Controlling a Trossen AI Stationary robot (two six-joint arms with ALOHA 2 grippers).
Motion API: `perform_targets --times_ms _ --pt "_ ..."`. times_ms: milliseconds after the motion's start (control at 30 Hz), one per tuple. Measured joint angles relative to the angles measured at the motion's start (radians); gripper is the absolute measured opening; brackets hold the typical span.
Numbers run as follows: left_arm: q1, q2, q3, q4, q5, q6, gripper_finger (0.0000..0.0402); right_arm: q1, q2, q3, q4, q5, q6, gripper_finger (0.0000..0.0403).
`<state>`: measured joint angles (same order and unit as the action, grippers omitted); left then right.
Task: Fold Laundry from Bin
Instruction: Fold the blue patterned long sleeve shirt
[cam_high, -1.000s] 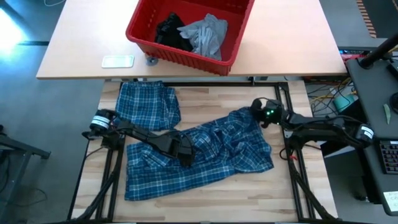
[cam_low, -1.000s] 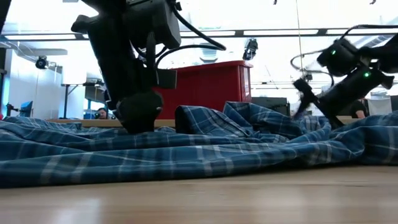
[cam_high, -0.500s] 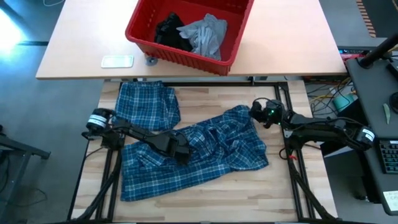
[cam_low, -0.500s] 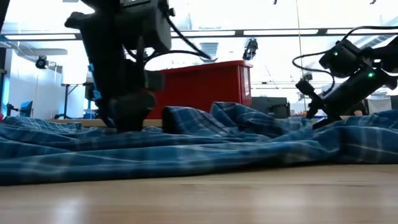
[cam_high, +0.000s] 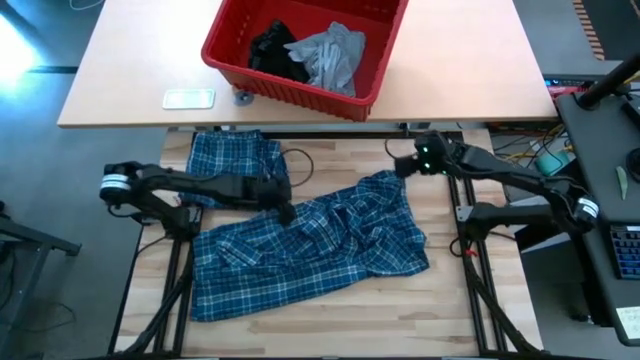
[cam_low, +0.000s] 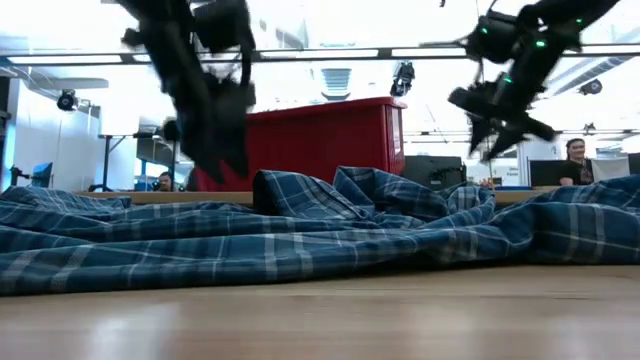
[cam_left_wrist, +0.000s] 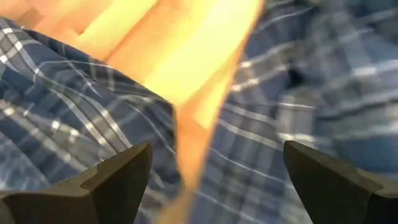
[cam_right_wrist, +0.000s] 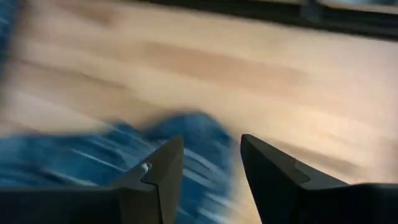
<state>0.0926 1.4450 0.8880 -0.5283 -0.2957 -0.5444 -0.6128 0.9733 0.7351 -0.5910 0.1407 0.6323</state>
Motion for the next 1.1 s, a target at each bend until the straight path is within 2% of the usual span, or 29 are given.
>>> perform_targets --times_ms 100,200,267,367,467,633,833,967,1100 --pt "0.064 0.033 -0.115 0.224 0.003 0.118 0.0346 0.023 0.078 0.003 0.219 -0.134 0.064 0.0157" --pt "0.084 0.103 -0.172 0.325 0.002 0.251 0.0346 0.043 0.211 -0.006 0.318 -0.215 0.139 0.0152" --pt "0.080 0.145 -0.174 0.387 0.008 0.332 0.0346 0.051 0.304 -0.009 0.328 -0.232 0.138 0.0148" --pt "0.080 0.208 -0.169 0.411 0.065 0.338 0.0345 0.050 0.403 -0.008 0.286 -0.256 0.130 0.0143" --pt "0.077 0.251 -0.171 0.424 0.079 0.301 0.0345 0.037 0.449 -0.008 0.164 -0.183 0.139 0.0139" --pt "0.075 0.257 -0.186 0.457 0.070 0.263 0.0345 0.004 0.428 -0.007 0.051 -0.106 0.108 0.0142" --pt "0.085 0.180 -0.165 0.403 0.070 0.297 0.0345 -0.001 0.274 0.067 0.045 -0.023 0.040 0.0149" --pt "0.088 0.112 -0.121 0.433 0.031 0.345 0.0345 -0.004 0.192 0.075 0.046 -0.031 0.079 0.0151" --pt "0.088 0.105 -0.086 0.396 0.017 0.369 0.0345 -0.002 0.200 0.022 0.034 -0.114 0.130 0.0148"
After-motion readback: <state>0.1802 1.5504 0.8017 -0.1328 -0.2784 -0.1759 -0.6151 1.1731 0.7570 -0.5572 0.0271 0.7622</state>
